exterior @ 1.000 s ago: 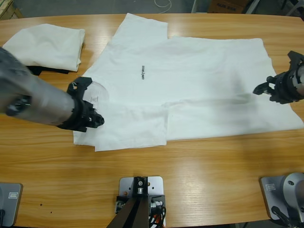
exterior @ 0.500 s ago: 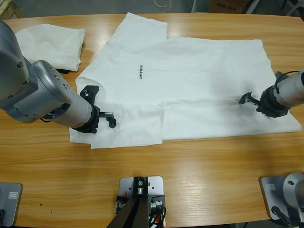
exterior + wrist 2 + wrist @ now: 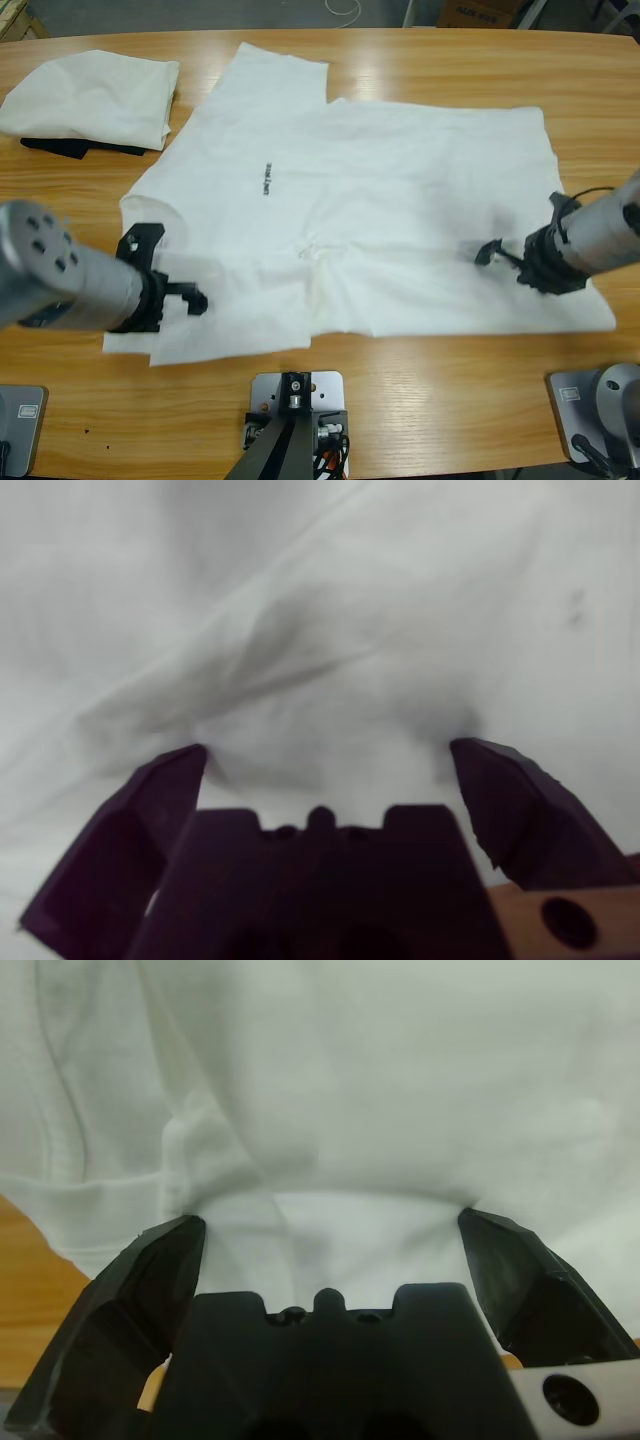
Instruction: Fold clothes
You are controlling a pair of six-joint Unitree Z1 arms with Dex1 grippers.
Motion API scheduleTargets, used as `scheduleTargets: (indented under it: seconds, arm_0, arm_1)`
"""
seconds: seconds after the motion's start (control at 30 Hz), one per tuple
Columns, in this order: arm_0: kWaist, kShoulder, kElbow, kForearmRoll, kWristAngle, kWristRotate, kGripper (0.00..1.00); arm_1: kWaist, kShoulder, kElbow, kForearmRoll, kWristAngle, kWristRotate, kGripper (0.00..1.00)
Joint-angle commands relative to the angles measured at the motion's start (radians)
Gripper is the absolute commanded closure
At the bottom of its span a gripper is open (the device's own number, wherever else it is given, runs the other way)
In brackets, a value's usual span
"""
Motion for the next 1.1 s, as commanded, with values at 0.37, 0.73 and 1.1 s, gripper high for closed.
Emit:
scheduleTargets:
  seconds: [0.37, 0.73, 1.1]
  arm_0:
    - [-0.073, -0.084, 0.124, 0.032, -0.027, -0.032, 0.018]
    - [0.429, -0.295, -0.256, 0.095, -0.152, 0.718, 0.000]
    - [0.769, 0.471, -1.302, 0.512, -0.458, 1.335, 0.000]
  arm_1:
    - [0.057, -0.033, -0.029, 0.285, -0.006, 0.057, 0.000]
    - [-0.261, -0.188, -0.299, 0.155, 0.106, -0.575, 0.000]
    - [-0.491, 0.068, -0.536, 0.148, 0.283, -0.808, 0.000]
